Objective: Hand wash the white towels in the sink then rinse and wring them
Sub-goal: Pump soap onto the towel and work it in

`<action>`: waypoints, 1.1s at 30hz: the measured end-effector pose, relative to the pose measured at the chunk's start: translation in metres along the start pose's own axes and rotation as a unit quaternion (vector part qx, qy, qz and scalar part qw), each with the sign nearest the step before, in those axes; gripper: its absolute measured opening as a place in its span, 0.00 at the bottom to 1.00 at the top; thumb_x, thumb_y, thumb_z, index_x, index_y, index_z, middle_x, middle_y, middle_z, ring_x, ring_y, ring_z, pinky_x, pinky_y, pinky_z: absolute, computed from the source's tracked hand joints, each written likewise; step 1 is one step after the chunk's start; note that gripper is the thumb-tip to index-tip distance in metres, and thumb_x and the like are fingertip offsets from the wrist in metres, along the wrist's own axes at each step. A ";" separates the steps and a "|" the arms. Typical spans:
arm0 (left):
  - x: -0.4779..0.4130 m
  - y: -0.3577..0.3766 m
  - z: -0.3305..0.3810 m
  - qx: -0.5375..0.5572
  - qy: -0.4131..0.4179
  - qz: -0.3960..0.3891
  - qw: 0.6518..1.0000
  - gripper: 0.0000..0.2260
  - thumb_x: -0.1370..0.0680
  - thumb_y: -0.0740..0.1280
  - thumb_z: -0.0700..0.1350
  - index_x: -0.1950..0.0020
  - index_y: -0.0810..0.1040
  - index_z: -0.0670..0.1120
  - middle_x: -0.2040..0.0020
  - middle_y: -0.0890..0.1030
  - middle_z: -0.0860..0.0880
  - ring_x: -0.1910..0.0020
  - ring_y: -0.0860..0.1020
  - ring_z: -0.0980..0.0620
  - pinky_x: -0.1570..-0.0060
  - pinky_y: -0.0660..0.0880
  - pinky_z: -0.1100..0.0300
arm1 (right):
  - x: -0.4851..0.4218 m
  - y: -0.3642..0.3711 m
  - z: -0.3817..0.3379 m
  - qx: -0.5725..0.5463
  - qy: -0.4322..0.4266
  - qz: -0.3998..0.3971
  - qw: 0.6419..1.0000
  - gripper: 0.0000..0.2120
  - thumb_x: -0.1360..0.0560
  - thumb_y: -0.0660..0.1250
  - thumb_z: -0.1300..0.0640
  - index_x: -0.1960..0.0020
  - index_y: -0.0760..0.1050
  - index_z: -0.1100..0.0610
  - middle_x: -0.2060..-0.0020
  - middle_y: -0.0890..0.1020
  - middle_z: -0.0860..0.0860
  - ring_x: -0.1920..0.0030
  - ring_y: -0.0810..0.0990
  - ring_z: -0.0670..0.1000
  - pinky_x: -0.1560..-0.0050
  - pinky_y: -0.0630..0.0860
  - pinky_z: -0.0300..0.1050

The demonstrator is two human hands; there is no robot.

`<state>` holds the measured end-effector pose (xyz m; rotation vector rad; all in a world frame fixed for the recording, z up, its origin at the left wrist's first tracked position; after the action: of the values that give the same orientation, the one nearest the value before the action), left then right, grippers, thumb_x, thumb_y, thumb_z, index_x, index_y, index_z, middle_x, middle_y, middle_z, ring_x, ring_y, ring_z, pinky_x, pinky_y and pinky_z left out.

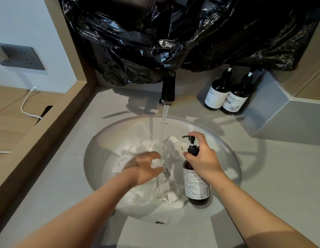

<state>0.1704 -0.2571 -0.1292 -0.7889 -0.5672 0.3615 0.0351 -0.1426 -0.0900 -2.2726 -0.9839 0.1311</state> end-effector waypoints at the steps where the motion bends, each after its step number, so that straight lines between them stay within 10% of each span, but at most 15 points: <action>1: 0.003 0.015 0.007 0.046 0.008 -0.041 0.998 0.23 0.24 0.66 0.56 0.30 0.68 0.54 0.34 0.72 0.54 0.36 0.72 0.53 0.39 0.69 0.62 | 0.001 -0.001 -0.002 -0.016 -0.001 0.005 1.000 0.22 0.27 0.65 0.58 0.43 0.63 0.33 0.63 0.80 0.48 0.58 0.79 0.51 0.54 0.76 0.48; 8: 0.021 0.076 0.049 0.348 0.036 -0.164 0.922 0.22 0.33 0.77 0.48 0.44 0.71 0.56 0.48 0.81 0.55 0.49 0.79 0.63 0.43 0.76 0.63 | 0.003 -0.004 -0.013 -0.100 0.002 0.054 0.994 0.26 0.25 0.67 0.57 0.34 0.62 0.40 0.65 0.77 0.44 0.60 0.78 0.46 0.61 0.73 0.38; 12: 0.021 0.071 0.043 0.361 0.013 -0.081 0.929 0.33 0.43 0.73 0.59 0.41 0.70 0.51 0.47 0.80 0.52 0.48 0.80 0.57 0.44 0.77 0.55 | 0.006 0.007 -0.014 -0.098 0.024 -0.019 0.995 0.33 0.27 0.70 0.56 0.31 0.56 0.36 0.60 0.79 0.47 0.58 0.79 0.44 0.62 0.72 0.35; 15: 0.026 0.073 0.048 0.350 0.034 -0.091 0.932 0.16 0.33 0.72 0.51 0.49 0.73 0.57 0.53 0.80 0.55 0.55 0.79 0.65 0.49 0.76 0.67 | 0.006 0.016 -0.012 -0.053 0.054 -0.075 0.994 0.36 0.29 0.70 0.54 0.32 0.54 0.33 0.57 0.79 0.48 0.58 0.80 0.47 0.62 0.74 0.39; 21: 0.029 0.068 0.051 0.348 0.045 -0.091 0.932 0.08 0.26 0.69 0.45 0.54 0.73 0.56 0.57 0.78 0.57 0.59 0.77 0.64 0.60 0.73 0.72 | 0.000 0.016 -0.007 -0.019 0.062 -0.002 0.998 0.17 0.28 0.63 0.60 0.45 0.64 0.44 0.60 0.78 0.52 0.62 0.78 0.52 0.59 0.77 0.46; 33: 0.031 0.069 0.054 0.291 0.069 -0.085 0.950 0.08 0.28 0.70 0.50 0.57 0.71 0.56 0.58 0.76 0.56 0.58 0.75 0.60 0.56 0.71 0.68 | 0.006 0.015 -0.001 -0.032 0.074 -0.007 0.997 0.16 0.28 0.63 0.63 0.47 0.64 0.46 0.63 0.77 0.51 0.66 0.76 0.49 0.67 0.72 0.41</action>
<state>0.1558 -0.1654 -0.1394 -0.1905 -0.3620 0.2891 0.0489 -0.1465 -0.0968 -2.2970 -0.9386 -0.0747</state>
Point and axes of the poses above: each hand's wrist, its own x-axis away from the middle knuckle, its own y-axis out of the palm, z = x × y, the point moved 8 cm from there along -x, towards the middle knuckle
